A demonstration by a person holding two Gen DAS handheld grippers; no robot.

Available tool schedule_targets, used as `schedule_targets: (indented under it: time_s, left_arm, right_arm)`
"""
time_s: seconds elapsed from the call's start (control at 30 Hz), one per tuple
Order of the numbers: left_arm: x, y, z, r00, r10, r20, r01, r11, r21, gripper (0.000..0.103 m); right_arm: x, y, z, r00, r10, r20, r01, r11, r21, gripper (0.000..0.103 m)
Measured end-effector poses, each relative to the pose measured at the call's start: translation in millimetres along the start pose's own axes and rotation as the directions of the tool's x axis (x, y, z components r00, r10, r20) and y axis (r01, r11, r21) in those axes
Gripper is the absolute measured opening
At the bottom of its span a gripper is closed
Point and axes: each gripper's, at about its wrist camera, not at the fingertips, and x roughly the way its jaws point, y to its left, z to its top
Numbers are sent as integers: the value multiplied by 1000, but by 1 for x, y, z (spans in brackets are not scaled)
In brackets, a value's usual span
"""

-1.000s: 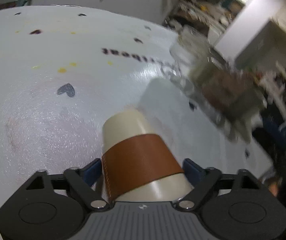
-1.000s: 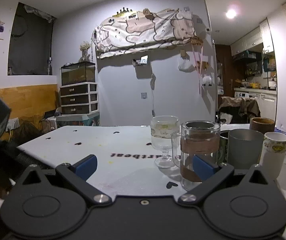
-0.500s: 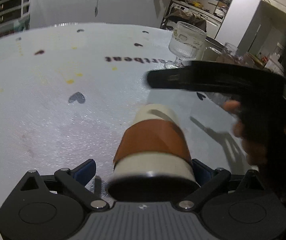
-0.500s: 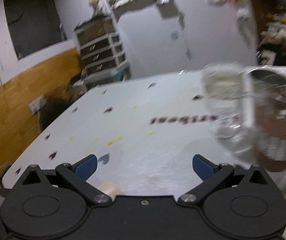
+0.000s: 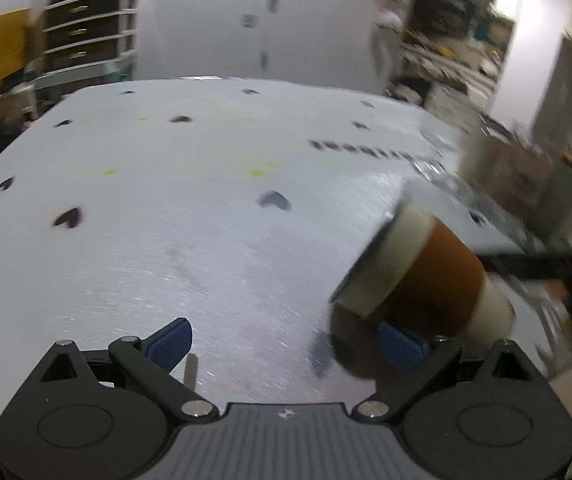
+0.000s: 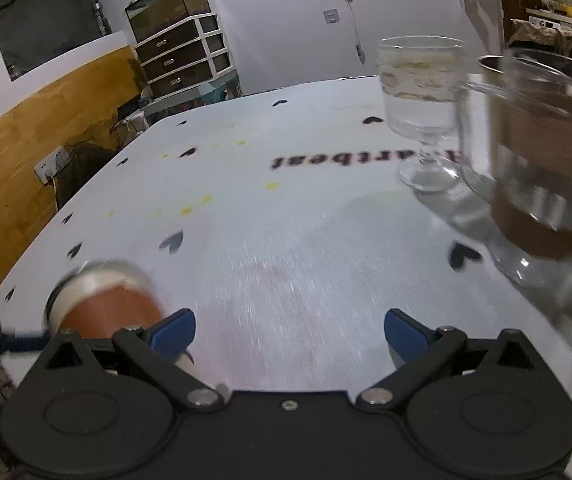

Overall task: Flip cup upright
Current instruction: 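Grasp the cup with the right gripper while the left gripper releases it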

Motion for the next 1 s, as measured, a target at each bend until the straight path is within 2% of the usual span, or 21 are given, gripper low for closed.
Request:
schedule_targets:
  time_s: [0.17,0.33,0.4,0.5,0.57,0.63,0.67,0.7,0.73,0.83,0.93,1.0]
  left_arm:
    - [7,9,-3,999,-10,36,13,997,-75,99]
    - [3,11,-9,996,-12,89,22,994,-111,99]
    - [-1,14,-13,993,-12,115,26,991,-128,99]
    - [-5,17,-19,990,-13,139,33,989,-144,99]
    - [-5,19,-21,989,-17,145,40,987,-158,99]
    - [-5,21,-23,988,-28,152,56,982,-180,99]
    - [-5,22,-24,987,-28,159,57,982,-180,99]
    - [-4,22,-24,986,-27,162,57,982,-180,99]
    - [-4,21,-24,986,-27,165,57,982,-180,99]
    - [-3,21,-24,985,-29,168,59,983,-175,99]
    - [-3,22,-24,985,-32,169,61,983,-172,99]
    - [-3,23,-24,985,-32,169,62,983,-171,99]
  right_arm:
    - [-23,-3,-22,998,55,11,-56,998,20,102]
    - [-27,3,-28,995,99,-14,-98,994,39,102]
    - [-27,3,-27,990,136,-30,-134,989,59,102]
    - [-33,1,-19,994,111,3,-111,990,87,102]
    - [-33,-3,-9,989,148,0,-146,980,131,102]
    - [-26,-6,6,963,269,-24,-258,943,211,102]
    - [-18,-6,15,933,356,-52,-331,906,265,102]
    - [-9,-5,21,910,407,-82,-367,880,300,102]
    - [0,-2,28,899,424,-112,-371,871,321,102]
    - [23,15,46,910,368,-192,-306,907,289,101]
    - [46,28,56,885,379,-270,-304,911,279,98]
    - [57,35,59,882,359,-306,-283,922,264,90]
